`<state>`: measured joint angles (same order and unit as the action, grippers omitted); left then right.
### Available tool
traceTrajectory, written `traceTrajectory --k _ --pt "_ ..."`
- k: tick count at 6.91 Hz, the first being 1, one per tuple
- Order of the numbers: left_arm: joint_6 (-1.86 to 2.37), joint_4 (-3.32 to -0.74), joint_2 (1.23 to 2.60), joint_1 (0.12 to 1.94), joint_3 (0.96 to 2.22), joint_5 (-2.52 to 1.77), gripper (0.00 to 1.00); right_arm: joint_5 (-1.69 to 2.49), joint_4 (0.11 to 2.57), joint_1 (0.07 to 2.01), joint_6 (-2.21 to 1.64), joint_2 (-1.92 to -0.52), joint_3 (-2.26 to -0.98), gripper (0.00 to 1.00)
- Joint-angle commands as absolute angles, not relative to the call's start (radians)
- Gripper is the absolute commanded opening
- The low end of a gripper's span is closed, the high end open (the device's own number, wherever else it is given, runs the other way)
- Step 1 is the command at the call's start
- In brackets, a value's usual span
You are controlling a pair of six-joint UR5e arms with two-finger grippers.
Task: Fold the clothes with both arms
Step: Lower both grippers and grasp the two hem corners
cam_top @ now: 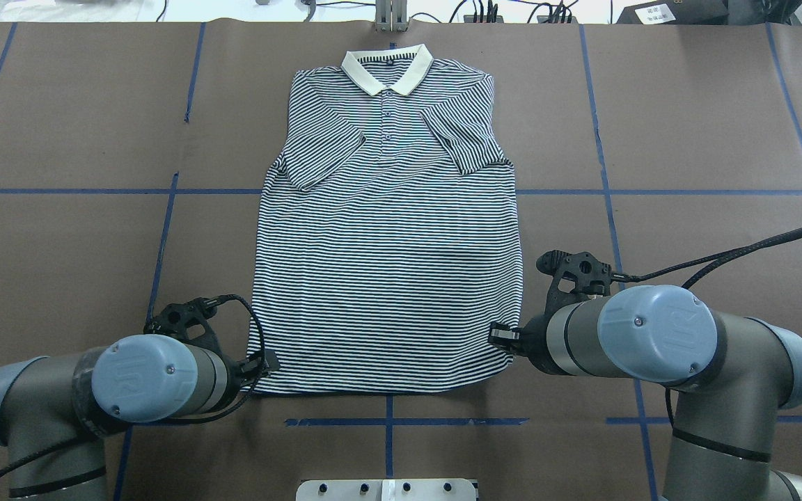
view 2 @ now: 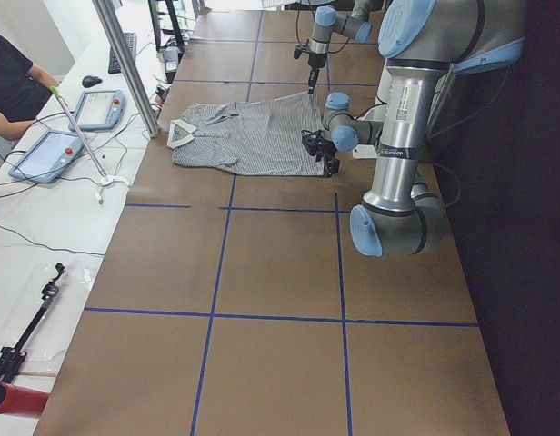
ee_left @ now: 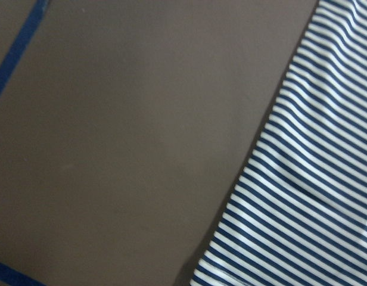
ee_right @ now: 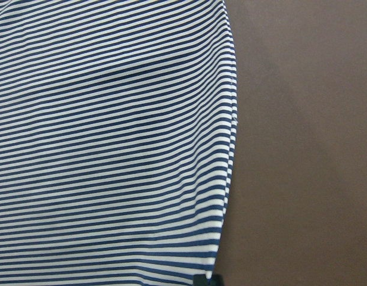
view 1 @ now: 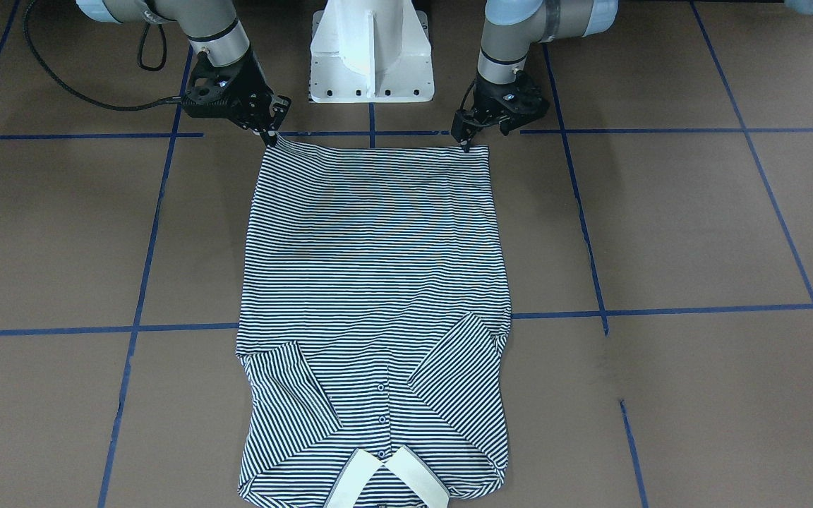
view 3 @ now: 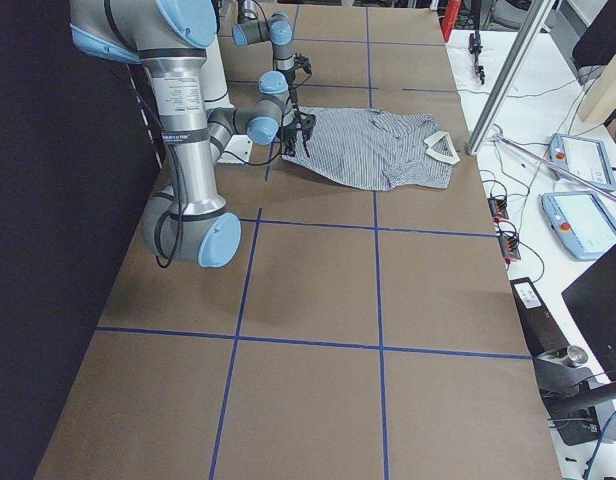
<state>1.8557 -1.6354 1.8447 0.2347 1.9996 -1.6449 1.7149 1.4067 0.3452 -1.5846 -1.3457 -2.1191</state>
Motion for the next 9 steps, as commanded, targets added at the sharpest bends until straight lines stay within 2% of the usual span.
traceTrajectory --k 1,4,5,6,8,9 --pt "1.864 -1.615 1.867 0.229 1.977 -1.631 1.0 1.715 1.407 0.347 -1.585 -1.345 -2.12 0.0" --pt "1.864 -1.612 1.867 0.232 1.948 -1.605 0.98 1.717 1.407 0.347 -1.585 -1.344 -2.121 0.0" --pt "1.864 -1.612 1.873 0.232 1.948 -1.605 0.94 1.717 1.407 0.35 -1.585 -1.344 -2.121 0.0" --pt "1.864 -1.612 1.881 0.232 1.951 -1.606 0.79 1.718 1.407 0.353 -1.585 -1.344 -2.121 0.0" --pt "1.862 -1.557 1.904 0.233 1.963 -1.608 0.42 1.718 1.407 0.356 -1.585 -1.344 -2.121 0.0" --pt "1.862 -1.557 1.904 0.232 1.962 -1.608 0.29 1.718 1.407 0.356 -1.585 -1.344 -2.121 0.0"
